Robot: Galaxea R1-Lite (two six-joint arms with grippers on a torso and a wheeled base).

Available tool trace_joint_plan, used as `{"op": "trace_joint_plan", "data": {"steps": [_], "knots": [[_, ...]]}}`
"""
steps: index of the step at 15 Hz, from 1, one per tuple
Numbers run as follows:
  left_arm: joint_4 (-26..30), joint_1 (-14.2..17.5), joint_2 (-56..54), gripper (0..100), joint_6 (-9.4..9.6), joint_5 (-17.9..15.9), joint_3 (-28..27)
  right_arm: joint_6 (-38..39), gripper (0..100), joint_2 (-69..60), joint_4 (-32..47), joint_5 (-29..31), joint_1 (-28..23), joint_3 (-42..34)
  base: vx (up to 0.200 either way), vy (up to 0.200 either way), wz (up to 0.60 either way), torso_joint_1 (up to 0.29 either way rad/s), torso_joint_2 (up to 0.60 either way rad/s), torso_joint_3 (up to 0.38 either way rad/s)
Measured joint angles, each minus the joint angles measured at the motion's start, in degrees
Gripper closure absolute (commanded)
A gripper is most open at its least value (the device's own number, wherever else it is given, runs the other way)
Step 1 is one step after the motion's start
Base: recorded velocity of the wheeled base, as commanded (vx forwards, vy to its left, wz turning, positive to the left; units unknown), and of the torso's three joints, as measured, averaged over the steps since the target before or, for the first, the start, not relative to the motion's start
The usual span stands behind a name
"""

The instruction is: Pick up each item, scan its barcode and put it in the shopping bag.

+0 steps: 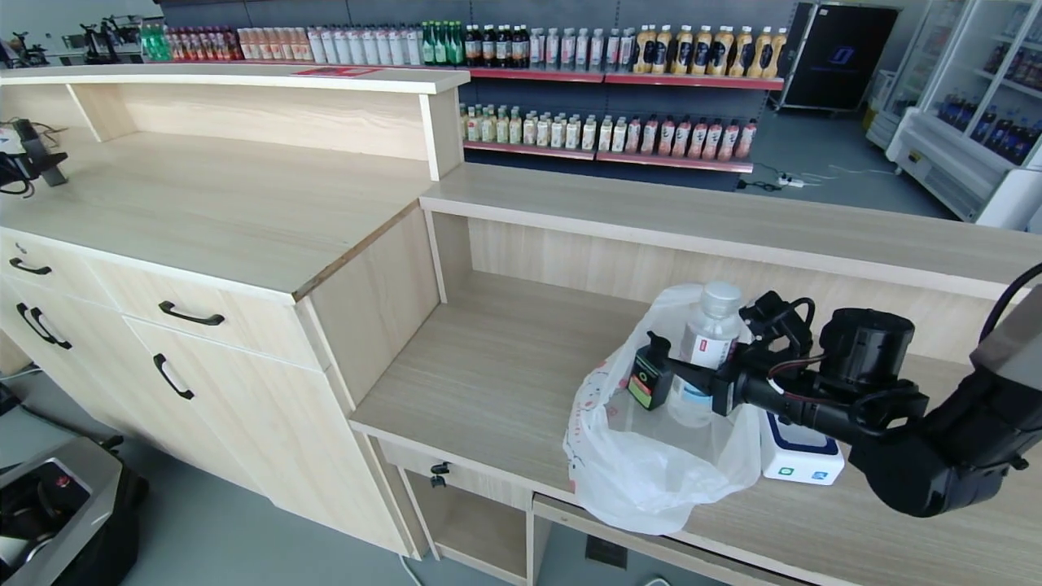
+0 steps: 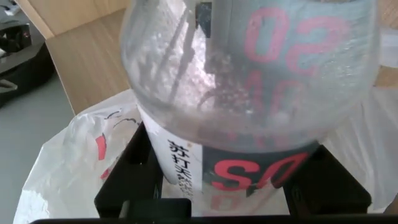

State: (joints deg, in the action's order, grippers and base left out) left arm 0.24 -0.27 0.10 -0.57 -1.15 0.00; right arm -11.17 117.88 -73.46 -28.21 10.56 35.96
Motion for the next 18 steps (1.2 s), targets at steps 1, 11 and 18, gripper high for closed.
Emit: {"op": "trace_joint_plan", "data": {"steps": [1,11,18], "knots": [[0.0,0.0,0.0,0,-0.02,0.0,0.0,-0.22,100,1.05,-1.62,-1.67,0.1,-0.22,0.0,0.0,0.0,0.0,0.0,0.0],[0.0,0.0,0.0,0,-0.02,0.02,0.0,-5.78,100,11.53,-15.36,-8.94,1.04,-2.54,0.0,0.0,0.0,0.0,0.0,0.0],[0.0,0.0,0.0,0,0.0,0.02,0.0,-5.78,100,18.94,-16.51,-9.26,2.23,0.34,0.0,0.0,0.0,0.0,0.0,0.0]]}}
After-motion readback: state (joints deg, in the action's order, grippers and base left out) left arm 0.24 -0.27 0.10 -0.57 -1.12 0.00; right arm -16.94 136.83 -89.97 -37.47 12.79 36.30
